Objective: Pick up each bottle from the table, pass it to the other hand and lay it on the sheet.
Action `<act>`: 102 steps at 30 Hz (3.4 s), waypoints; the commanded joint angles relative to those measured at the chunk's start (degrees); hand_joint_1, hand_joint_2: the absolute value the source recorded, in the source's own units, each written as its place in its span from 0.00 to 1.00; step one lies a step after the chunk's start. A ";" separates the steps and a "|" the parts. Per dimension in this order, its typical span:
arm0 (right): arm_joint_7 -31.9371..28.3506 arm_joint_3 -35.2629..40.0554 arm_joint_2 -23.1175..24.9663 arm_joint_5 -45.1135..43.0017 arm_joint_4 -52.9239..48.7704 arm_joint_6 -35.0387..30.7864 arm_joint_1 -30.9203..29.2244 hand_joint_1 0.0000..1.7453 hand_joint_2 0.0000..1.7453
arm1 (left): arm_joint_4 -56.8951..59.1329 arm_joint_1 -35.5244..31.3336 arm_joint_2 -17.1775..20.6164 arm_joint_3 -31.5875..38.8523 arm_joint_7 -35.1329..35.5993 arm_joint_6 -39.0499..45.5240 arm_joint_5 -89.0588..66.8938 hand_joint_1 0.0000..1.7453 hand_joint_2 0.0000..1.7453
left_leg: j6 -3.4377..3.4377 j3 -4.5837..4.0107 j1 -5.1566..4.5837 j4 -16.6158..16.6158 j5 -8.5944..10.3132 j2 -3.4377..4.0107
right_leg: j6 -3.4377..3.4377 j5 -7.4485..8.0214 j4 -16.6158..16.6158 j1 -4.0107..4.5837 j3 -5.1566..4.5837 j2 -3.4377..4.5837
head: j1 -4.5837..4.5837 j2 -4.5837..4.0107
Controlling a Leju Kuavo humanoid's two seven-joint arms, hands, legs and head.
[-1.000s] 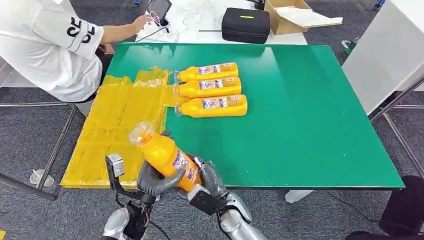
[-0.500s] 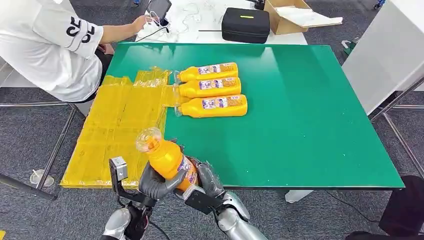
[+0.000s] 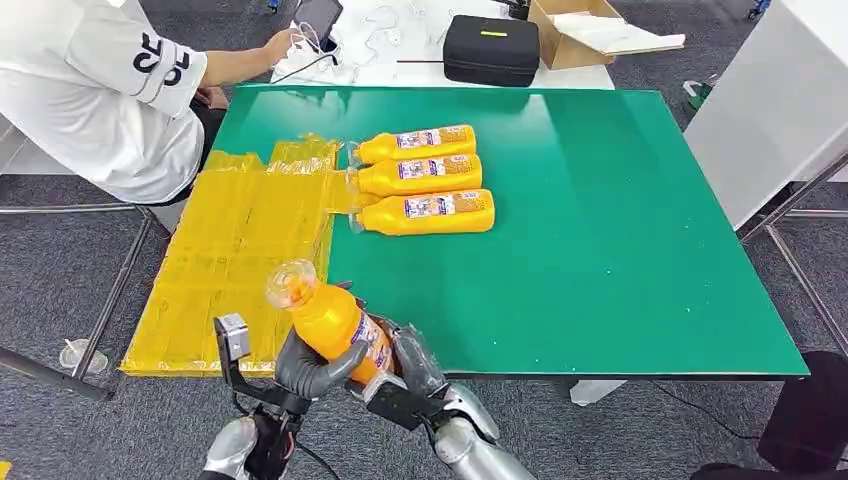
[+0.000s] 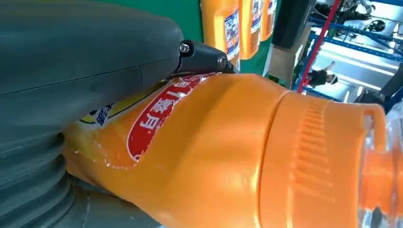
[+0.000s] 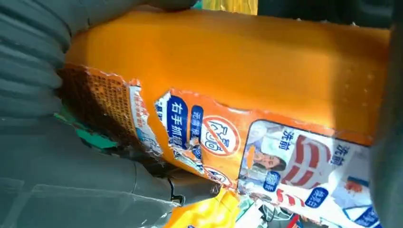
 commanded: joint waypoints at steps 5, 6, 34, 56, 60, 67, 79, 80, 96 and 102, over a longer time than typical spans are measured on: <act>1.56 -1.93 -1.72 -4.59 -10.55 1.07 1.24 0.00 0.00 | -1.90 -3.35 1.55 5.20 -0.66 10.55 -2.42 1.00 1.00 | 0.04 0.20 0.00 -0.02 -0.05 0.03 | -0.09 -0.06 -0.02 0.03 0.20 -0.05 | 0.02 0.00; 1.40 -2.55 -1.92 -5.91 -12.31 1.73 1.82 0.00 0.00 | -2.02 -3.96 1.16 6.81 -0.60 13.89 -3.46 1.00 1.00 | 0.03 0.11 0.00 -0.03 -0.02 0.02 | -0.06 -0.03 -0.02 0.02 0.10 -0.04 | 0.00 0.00; -0.93 -1.51 -3.59 -20.14 -26.60 8.79 3.44 0.00 0.00 | 32.14 -31.71 15.67 2.34 -1.19 50.17 -63.81 1.00 1.00 | 0.01 0.24 0.02 -0.06 0.02 0.07 | -0.08 0.01 -0.02 0.04 0.19 -0.01 | 0.02 0.00; -0.34 -2.71 -2.88 -22.08 -24.16 13.54 3.39 0.00 0.00 | 40.72 -32.27 22.58 -2.53 3.51 36.55 -74.02 1.00 1.00 | 0.01 0.11 0.05 -0.01 0.01 0.17 | -0.06 0.00 0.01 0.06 0.02 0.09 | 0.02 0.00; 0.19 -2.52 -2.45 -21.93 -22.32 13.79 2.37 0.00 0.00 | 40.48 -30.08 21.56 -1.47 -0.17 32.46 -71.73 1.00 1.00 | 0.03 0.29 0.06 -0.02 -0.05 0.19 | -0.09 -0.05 -0.02 0.08 0.22 0.08 | 0.04 0.00; 0.49 -2.20 -2.13 -21.84 -20.02 14.05 1.16 0.00 0.00 | 40.41 -28.19 21.35 -3.72 -2.46 27.34 -71.28 0.00 1.00 | 0.03 0.27 -0.01 -0.09 0.00 0.19 | -0.07 -0.01 -0.04 0.00 0.20 0.10 | 0.02 0.00; 1.01 -2.70 -1.33 -22.14 -15.90 14.29 -0.51 0.00 0.00 | 34.78 -23.29 22.45 -5.31 -9.36 17.20 -61.37 0.00 0.00 | 0.02 0.68 -0.04 -0.15 -0.02 0.27 | -0.09 0.01 -0.07 -0.02 0.60 0.21 | 0.00 0.00; 1.03 -2.72 -1.31 -22.15 -15.78 14.30 -0.59 0.00 0.00 | 34.20 -23.04 22.66 -5.63 -9.36 16.81 -60.67 0.00 0.00 | 0.01 0.67 -0.06 -0.14 -0.01 0.21 | -0.07 0.00 -0.04 -0.05 0.61 0.16 | 0.02 0.00; 1.23 -3.76 -0.90 -23.09 -13.14 14.15 -1.35 0.00 0.00 | 18.34 -18.22 28.02 -13.93 -9.36 9.75 -36.32 0.00 0.00 | -0.04 1.00 -0.03 -0.15 0.05 -0.17 | -0.16 -0.10 -0.05 -0.01 1.03 -0.19 | 0.02 0.00; 4.07 -3.40 -2.53 -17.48 -18.30 9.08 1.26 0.00 0.00 | 14.06 -17.51 11.98 4.97 -9.12 30.72 -31.63 0.00 1.00 | -0.02 0.70 -0.02 -0.07 0.10 -0.46 | -0.14 -0.13 -0.02 0.00 0.80 -0.47 | 0.02 0.00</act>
